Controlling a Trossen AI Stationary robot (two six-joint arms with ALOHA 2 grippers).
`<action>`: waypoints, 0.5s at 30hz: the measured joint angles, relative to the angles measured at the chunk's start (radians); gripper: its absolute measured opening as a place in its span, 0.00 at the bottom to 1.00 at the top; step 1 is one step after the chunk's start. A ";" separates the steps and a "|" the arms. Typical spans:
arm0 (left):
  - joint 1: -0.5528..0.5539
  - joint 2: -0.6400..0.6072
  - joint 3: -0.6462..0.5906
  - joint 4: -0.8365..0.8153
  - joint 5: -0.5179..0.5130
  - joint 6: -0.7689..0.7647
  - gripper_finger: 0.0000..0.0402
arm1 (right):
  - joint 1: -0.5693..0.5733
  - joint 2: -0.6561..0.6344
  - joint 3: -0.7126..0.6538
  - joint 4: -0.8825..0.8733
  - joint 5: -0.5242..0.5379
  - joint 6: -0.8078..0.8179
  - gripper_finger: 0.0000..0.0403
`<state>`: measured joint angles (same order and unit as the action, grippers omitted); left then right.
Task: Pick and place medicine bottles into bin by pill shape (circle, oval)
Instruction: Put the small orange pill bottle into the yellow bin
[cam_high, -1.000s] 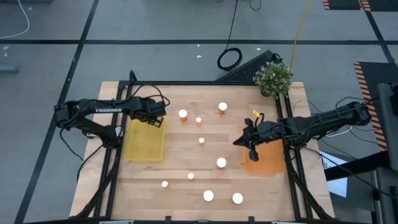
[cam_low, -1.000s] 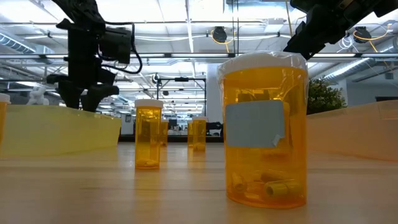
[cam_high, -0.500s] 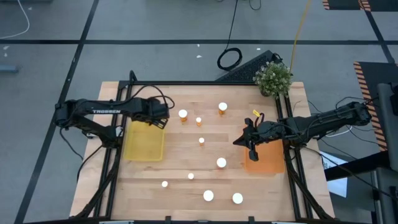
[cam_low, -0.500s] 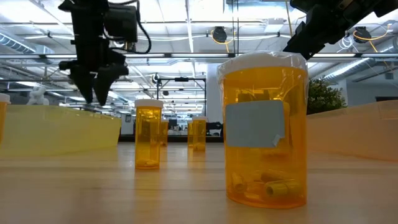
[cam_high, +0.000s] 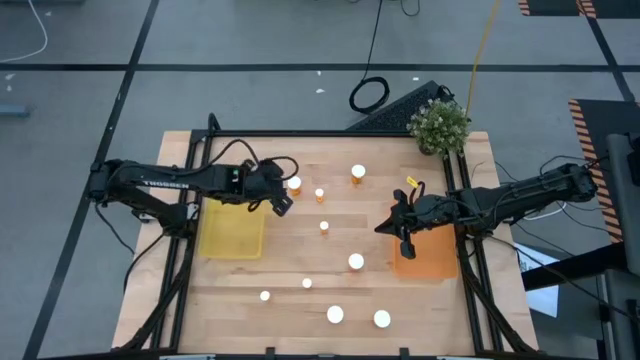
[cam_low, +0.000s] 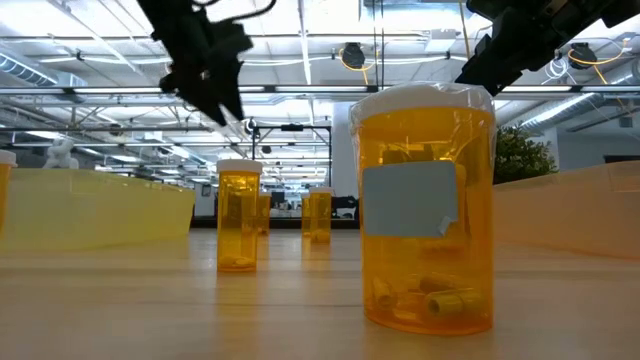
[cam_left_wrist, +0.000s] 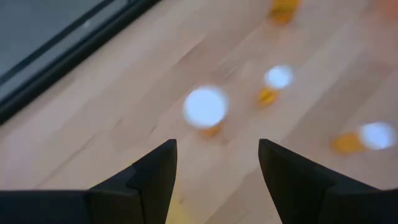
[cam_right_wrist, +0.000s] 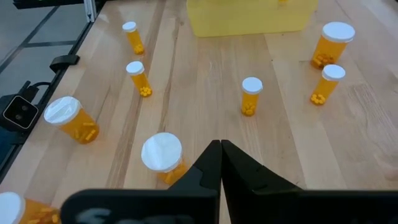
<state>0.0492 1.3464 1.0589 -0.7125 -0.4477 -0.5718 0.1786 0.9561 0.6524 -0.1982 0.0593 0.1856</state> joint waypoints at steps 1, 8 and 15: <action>-0.010 0.000 0.006 0.021 0.000 0.016 0.57 | 0.000 0.000 0.000 0.000 0.000 0.000 0.00; -0.071 0.000 0.032 0.085 0.002 0.069 0.57 | 0.000 0.000 0.000 0.000 0.000 0.011 0.00; -0.092 0.006 0.033 0.095 0.002 0.078 0.57 | 0.000 0.000 0.000 0.000 0.041 0.011 0.00</action>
<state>-0.0425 1.3529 1.0920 -0.6175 -0.4454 -0.4935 0.1787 0.9562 0.6521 -0.1978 0.1005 0.1970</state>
